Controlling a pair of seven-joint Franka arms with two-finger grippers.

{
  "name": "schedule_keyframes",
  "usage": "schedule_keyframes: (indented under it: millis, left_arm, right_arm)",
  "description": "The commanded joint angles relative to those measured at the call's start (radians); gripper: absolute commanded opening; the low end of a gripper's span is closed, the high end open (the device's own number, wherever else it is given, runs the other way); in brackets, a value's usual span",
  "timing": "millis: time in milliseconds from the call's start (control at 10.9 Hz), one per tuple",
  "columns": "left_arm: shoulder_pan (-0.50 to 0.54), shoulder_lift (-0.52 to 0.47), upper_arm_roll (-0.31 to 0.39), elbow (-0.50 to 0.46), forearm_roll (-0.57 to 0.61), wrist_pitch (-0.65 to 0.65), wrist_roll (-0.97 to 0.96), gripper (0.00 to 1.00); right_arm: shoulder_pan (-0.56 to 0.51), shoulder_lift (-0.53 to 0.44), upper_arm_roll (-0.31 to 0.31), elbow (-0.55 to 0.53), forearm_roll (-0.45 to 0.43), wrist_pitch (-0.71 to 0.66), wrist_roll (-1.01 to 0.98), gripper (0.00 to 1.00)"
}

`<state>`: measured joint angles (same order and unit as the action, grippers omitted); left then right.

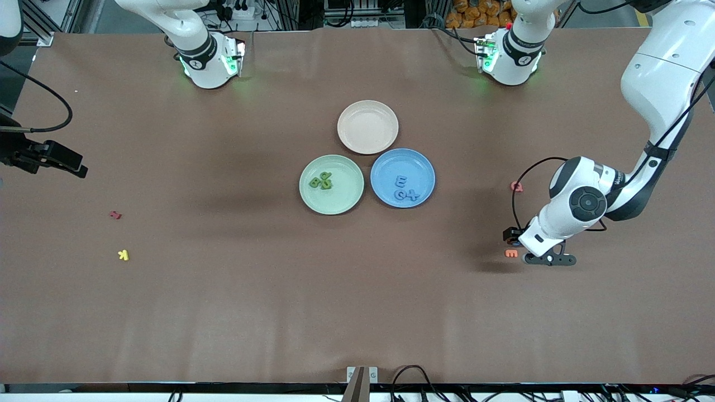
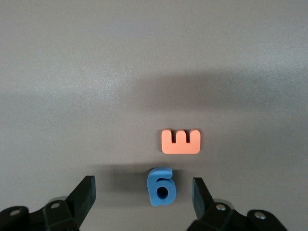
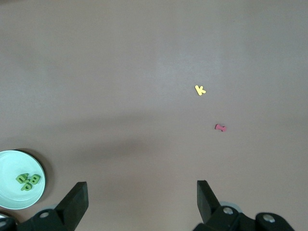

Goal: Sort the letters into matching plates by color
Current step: 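Lower the left gripper over the blue 6 and grasp it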

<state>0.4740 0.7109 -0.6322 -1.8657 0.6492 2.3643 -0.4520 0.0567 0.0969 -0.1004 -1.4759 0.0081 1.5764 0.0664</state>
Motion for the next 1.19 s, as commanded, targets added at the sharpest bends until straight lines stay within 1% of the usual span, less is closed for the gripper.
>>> schedule_keyframes:
  millis: [0,184,276,368,919,1011,1103]
  left_arm:
    - [0.003,0.004,0.005,-0.010,0.004,0.016,0.006,0.89]
    - [0.003,0.006,0.006,-0.012,0.004,0.016,0.006,0.85]
    - [0.003,0.006,0.006,-0.013,0.004,0.016,0.006,0.74]
    - [0.003,0.006,0.006,-0.013,0.004,0.016,0.006,0.71]
    - [-0.003,0.007,0.006,-0.017,0.004,0.018,0.003,0.63]
    - [-0.002,0.012,0.006,-0.017,0.004,0.018,0.001,0.60]
    - [-0.003,0.013,0.006,-0.017,0.004,0.018,-0.002,0.62]
  right_arm:
    - [0.011,-0.022,-0.012,-0.021,0.013,0.010,0.004,1.00]
    - [0.011,-0.019,-0.012,-0.018,0.013,0.016,0.004,1.00]
    - [0.011,-0.017,-0.012,-0.018,0.013,0.023,0.004,1.00]
    - [0.011,-0.016,-0.012,-0.018,0.013,0.030,0.004,1.00]
    - [0.011,-0.011,-0.012,-0.018,0.013,0.037,0.004,1.00]
    - [0.011,-0.011,-0.012,-0.018,0.013,0.036,0.004,1.00]
    - [0.011,-0.011,-0.012,-0.020,0.013,0.036,0.004,1.00]
